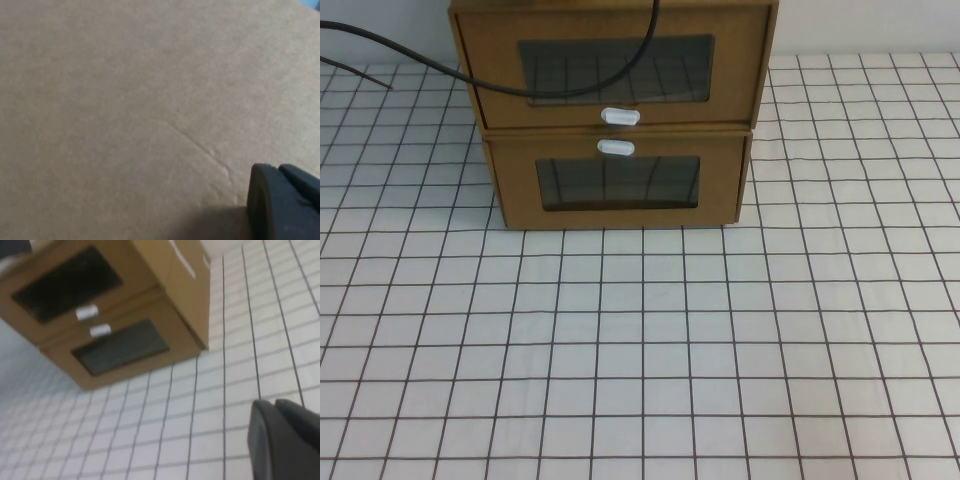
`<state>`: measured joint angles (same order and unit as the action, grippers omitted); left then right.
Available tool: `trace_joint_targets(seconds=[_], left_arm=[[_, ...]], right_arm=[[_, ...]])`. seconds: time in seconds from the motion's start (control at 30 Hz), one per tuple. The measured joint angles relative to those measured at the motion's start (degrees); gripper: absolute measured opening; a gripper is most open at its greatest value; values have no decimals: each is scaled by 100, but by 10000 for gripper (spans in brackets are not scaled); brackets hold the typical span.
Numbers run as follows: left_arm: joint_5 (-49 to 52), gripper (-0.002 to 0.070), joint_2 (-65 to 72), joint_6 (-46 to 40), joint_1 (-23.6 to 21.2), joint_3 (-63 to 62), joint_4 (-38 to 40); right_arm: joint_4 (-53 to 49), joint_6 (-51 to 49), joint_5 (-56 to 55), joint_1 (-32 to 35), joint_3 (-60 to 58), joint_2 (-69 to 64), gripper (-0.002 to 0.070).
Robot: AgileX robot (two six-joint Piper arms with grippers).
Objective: Open the shoe box
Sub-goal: 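Pull the top drawer of the cardboard box fully open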
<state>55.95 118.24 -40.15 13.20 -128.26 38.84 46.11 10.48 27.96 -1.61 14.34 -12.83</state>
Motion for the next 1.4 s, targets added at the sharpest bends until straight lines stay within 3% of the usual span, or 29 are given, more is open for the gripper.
trace_joint_targets(seconds=[0.23,0.4,0.57,0.7,0.97,1.13,1.4], left_arm=[[0,-2,0,0,0,0,0],[0,-2,0,0,0,0,0],[0,-2,0,0,0,0,0],[0,-2,0,0,0,-3,0],[0,-2,0,23,0,-12,0],[19,-2,0,35,0,-25,0],[33,-2,0,47,0,-25,-9]], right_arm=[[-498,1019,1390,0,1137,-1890,-13],[-534,1605,1790,-63,2038,-3082,-13],[-713,1696,1596,-721,2839,-4102,-13],[-1314,1366,1425,-1647,3633,-4860,-13],[-3890,-298,1353,-3790,5100,-6441,-13],[-6317,-1299,1349,-4934,5659,-7319,-13],[-10177,-3142,925,-5581,5750,-8162,-6]])
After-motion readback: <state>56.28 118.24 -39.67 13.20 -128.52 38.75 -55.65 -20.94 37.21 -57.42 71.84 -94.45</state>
